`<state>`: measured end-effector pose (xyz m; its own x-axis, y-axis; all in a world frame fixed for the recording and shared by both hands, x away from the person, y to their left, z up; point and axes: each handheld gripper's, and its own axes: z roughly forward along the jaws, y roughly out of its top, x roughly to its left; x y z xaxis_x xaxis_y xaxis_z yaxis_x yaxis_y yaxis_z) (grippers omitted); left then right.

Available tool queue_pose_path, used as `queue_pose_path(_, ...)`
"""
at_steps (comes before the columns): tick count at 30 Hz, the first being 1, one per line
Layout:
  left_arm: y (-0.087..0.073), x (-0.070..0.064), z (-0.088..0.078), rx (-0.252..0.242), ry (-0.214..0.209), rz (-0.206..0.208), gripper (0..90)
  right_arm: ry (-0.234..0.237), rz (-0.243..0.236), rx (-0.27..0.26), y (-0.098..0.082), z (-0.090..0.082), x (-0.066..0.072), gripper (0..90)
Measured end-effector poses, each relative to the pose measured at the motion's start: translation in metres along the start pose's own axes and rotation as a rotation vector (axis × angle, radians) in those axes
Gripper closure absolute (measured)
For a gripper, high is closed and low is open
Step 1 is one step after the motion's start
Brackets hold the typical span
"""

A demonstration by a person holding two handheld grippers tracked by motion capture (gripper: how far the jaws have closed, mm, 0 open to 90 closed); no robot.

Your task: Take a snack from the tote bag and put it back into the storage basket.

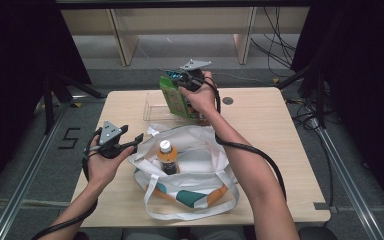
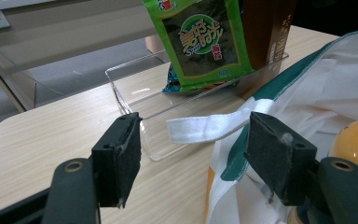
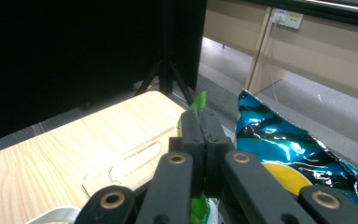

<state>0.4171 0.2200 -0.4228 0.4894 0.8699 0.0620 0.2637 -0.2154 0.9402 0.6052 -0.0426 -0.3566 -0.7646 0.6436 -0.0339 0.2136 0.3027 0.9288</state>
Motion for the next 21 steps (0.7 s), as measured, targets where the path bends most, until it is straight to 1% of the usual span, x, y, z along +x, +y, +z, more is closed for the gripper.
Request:
queue_pose_path(2,-0.0001,0.0,0.0001,0.0,0.0,0.001,34.7,-0.007,0.008,0.009,-0.0003,-0.0004,0.0017,90.0)
queue_pose_path(3,-0.0001,-0.0001,0.0001,0.0,0.0,0.002,34.6,-0.011,0.005,0.004,-0.0003,0.0003,0.0023,90.0)
queue_pose_path(4,-0.0002,-0.0002,0.0002,0.0,0.0,0.003,34.7,-0.017,0.02,0.003,-0.0003,0.0003,0.0044,90.0)
queue_pose_path(5,-0.0002,-0.0004,0.0,0.005,0.002,0.002,34.7,-0.019,0.007,0.006,-0.0001,0.0005,0.0045,90.0)
queue_pose_path(6,-0.0002,-0.0006,0.0,0.006,0.002,0.001,34.6,-0.008,0.003,0.021,0.0004,-0.0001,0.0043,90.0)
queue_pose_path(7,-0.0002,-0.0006,0.0,0.005,0.002,0.002,34.6,-0.009,-0.027,0.021,0.0008,0.0003,0.0029,90.0)
queue_pose_path(8,-0.0002,-0.0004,0.0002,0.003,0.0,0.002,34.6,-0.006,-0.001,0.027,0.0008,0.0001,0.0045,90.0)
queue_pose_path(9,0.0001,-0.0003,-0.0003,0.006,0.003,0.003,34.7,-0.01,-0.023,0.023,0.0014,0.0003,0.0035,90.0)
queue_pose_path(11,0.0001,-0.0001,-0.0001,-0.001,0.0,0.003,34.6,-0.02,-0.002,0.008,0.0023,0.0008,0.0051,90.0)
queue_pose_path(12,0.0001,-0.0001,-0.0001,-0.001,0.0,0.002,34.6,-0.026,-0.032,-0.009,0.0029,0.0025,0.0041,90.0)
queue_pose_path(13,0.0001,-0.0001,-0.0001,-0.001,0.0,0.002,34.7,-0.023,-0.038,-0.004,0.0037,0.0026,0.0043,90.0)
queue_pose_path(14,0.0,-0.0001,-0.0001,-0.001,0.0,0.001,34.6,-0.02,-0.017,0.012,0.0046,0.0017,0.0063,90.0)
queue_pose_path(16,-0.0001,0.0001,0.0001,0.0,0.0,0.003,34.7,-0.024,-0.058,-0.012,0.0065,0.004,0.0057,90.0)
queue_pose_path(17,-0.0001,0.0001,0.0001,0.0,0.0,0.002,34.7,-0.017,-0.031,-0.003,0.0073,0.0038,0.0074,90.0)
queue_pose_path(18,-0.0001,0.0,0.0001,0.0,0.0,0.003,34.7,-0.023,-0.031,-0.002,0.0081,0.0041,0.0077,90.0)
queue_pose_path(19,-0.0001,0.0,0.0001,0.0,-0.001,0.002,34.7,-0.033,-0.045,-0.016,0.0087,0.0059,0.0076,90.0)
queue_pose_path(20,-0.0001,0.0001,0.0,-0.001,-0.001,0.003,34.7,-0.025,-0.047,-0.009,0.0093,0.0063,0.008,90.0)
queue_pose_path(21,0.0,0.0,0.0001,-0.001,-0.001,0.002,34.6,-0.02,-0.061,-0.019,0.0096,0.0087,0.0083,90.0)
